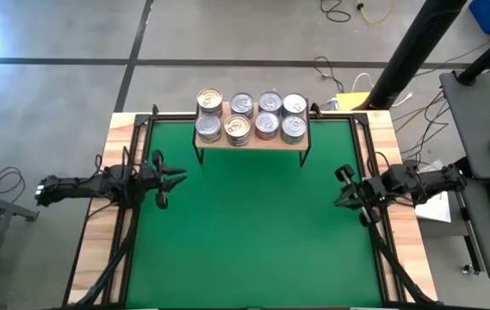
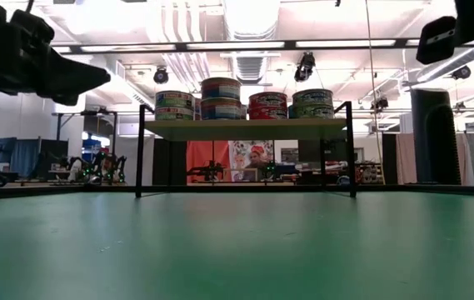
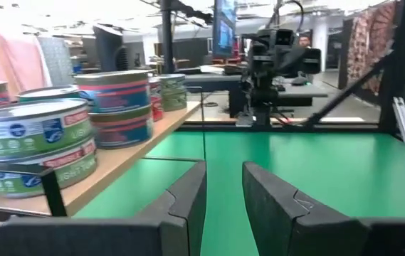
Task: Stack canned seafood by type on shelf
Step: Return to Home Position
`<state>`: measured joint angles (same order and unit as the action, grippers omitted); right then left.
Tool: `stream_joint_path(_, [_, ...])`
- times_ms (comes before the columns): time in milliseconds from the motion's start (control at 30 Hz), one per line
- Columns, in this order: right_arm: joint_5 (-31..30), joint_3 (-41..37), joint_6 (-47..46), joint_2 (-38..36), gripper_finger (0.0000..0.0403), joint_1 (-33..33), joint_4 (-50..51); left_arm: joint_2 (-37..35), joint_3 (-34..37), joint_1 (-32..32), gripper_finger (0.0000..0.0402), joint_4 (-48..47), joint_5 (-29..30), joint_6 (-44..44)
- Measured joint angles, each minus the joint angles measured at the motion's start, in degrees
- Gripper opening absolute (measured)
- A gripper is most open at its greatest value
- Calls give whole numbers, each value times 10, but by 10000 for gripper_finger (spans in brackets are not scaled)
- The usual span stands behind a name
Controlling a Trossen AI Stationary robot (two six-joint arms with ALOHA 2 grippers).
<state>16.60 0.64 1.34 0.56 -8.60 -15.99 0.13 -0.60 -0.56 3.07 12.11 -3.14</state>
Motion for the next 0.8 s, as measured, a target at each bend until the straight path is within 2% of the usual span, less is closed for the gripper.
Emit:
stream_joint_path(233, [-3, 0, 10, 1, 13, 0, 26, 26, 0, 0, 77, -2, -10, 17])
stream_joint_path(333, [-2, 0, 29, 6, 13, 0, 28, 40, 0, 0, 77, -2, -11, 57])
stream_joint_path(433, [-2, 0, 5, 11, 13, 0, 29, 58, 0, 0, 77, -3, -17, 118])
stream_joint_path(533, [-2, 0, -34, 12, 13, 0, 29, 80, 0, 0, 77, -10, -56, 179])
stream_joint_path(667, [-1, 0, -63, 14, 13, 0, 33, 108, 0, 0, 77, -16, -121, 199])
stream_joint_path(800, [-1, 0, -73, 14, 13, 0, 35, 132, -2, 0, 77, -16, -131, 200])
